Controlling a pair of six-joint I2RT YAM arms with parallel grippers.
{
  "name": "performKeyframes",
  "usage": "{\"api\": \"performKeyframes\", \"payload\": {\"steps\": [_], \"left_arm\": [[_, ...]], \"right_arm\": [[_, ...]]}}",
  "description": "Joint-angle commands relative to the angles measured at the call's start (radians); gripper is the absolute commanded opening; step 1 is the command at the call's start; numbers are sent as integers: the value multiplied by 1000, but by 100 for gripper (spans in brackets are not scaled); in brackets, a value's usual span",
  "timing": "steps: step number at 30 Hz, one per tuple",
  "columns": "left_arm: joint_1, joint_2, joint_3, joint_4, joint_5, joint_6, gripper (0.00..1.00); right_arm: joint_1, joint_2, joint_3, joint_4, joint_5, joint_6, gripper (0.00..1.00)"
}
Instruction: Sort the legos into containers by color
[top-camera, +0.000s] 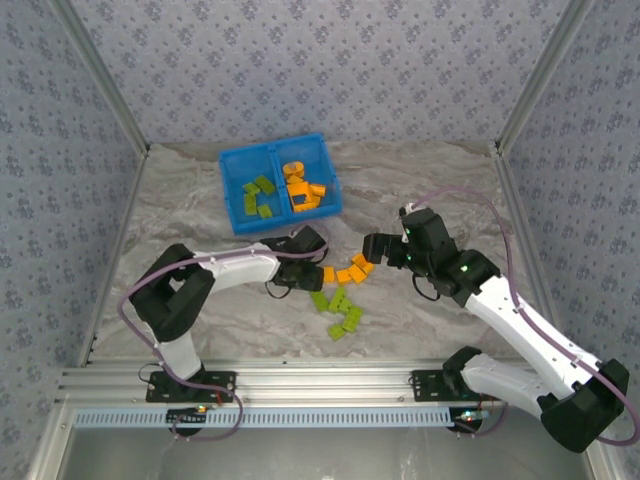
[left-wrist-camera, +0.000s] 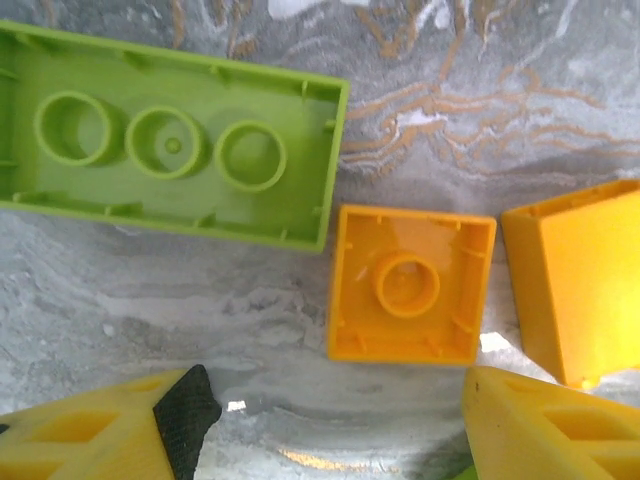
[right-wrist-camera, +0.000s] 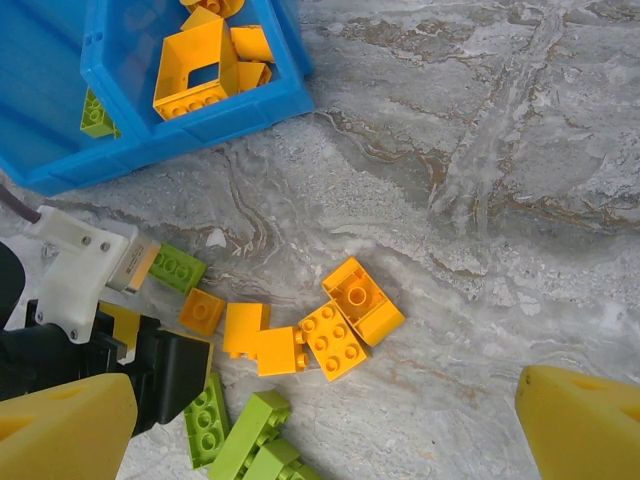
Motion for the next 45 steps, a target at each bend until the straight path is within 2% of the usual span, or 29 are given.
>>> {"api": "performKeyframes", "payload": {"steps": [1,3,10,14,16,19,25,29,33,35,42,45], "left_arm": [[9,33,27,12,-114,4,71],[20,28,28,5,-145,5,74],[55,-69,16,57,-140,21,77],[105,-50,45,32,-145,11,88],[130,-42,43,41,-138,-17,93],[162,-18,61,47,-97,-86,96],[163,60,148,-8,-73,-272,98],[163,119,203,-98,-89,-406,90],[162,146,198,-108,-74,-475,80],[163,158,196,-111,-75,-486,75],[156,154,200,-160,-60,-465,40],[152,125,211,-207,-78,-439,33]], "right_arm": [[-4,-13,9,-24,15,13,100],[-4,-15,8,-24,18,11,100],[-5,-21,-1,-24,21,14,100],[-5,-18,-1,-24,14,16,100],[-4,-19,-1,-24,16,16,100],[-5,-17,-7,-24,15,19,100],[-4,-18,-8,-22,11,24,100],[-5,-26,-6,-24,23,16,100],[-6,-36,-18,-24,27,17,100],[-6,-36,-21,-24,24,19,100],[-5,-40,-19,-24,25,21,100],[-6,-40,-21,-24,27,24,100]]}}
